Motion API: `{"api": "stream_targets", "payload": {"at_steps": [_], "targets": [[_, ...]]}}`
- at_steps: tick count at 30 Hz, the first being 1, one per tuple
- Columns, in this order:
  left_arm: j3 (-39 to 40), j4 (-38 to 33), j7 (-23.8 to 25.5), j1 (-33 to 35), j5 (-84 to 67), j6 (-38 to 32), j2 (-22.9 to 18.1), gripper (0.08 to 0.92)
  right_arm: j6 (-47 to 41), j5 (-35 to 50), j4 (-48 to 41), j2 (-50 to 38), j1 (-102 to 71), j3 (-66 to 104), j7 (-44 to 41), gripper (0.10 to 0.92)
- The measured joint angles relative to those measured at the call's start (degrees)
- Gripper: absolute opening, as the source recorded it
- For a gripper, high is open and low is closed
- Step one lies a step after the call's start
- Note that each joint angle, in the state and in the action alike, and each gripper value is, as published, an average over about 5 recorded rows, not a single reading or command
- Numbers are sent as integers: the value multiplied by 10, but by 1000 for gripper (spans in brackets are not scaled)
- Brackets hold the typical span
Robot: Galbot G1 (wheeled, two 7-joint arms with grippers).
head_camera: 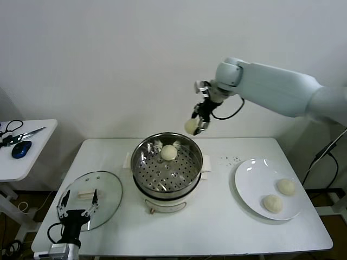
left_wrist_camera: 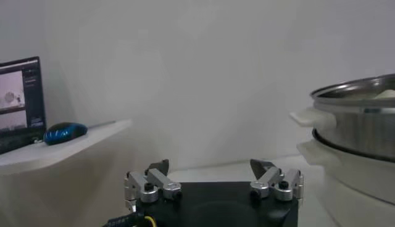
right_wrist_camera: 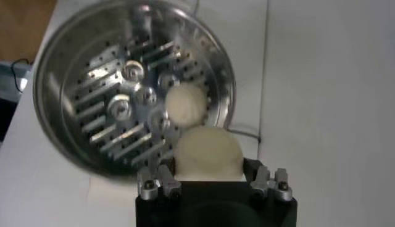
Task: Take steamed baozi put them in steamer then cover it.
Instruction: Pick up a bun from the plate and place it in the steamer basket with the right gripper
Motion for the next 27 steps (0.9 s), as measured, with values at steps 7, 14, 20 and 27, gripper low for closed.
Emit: {"api": "stream_targets", "payload": {"at_steps": [7, 14, 20, 27], "targets": [[-2, -2, 1, 1, 1, -3, 0, 823, -12, 26, -4, 72, -16, -16, 15, 695], [-3, -5, 2, 1, 2, -4, -4, 823, -22, 33, 1, 110, -45, -29, 34, 696], [-7, -6, 2, 5, 1, -5, -4, 823, -26, 30, 2, 122, -71, -34, 45, 696], [-10, -5, 1, 7, 1, -6, -4, 823, -27, 20, 2, 130, -93, -37, 50, 696]]}}
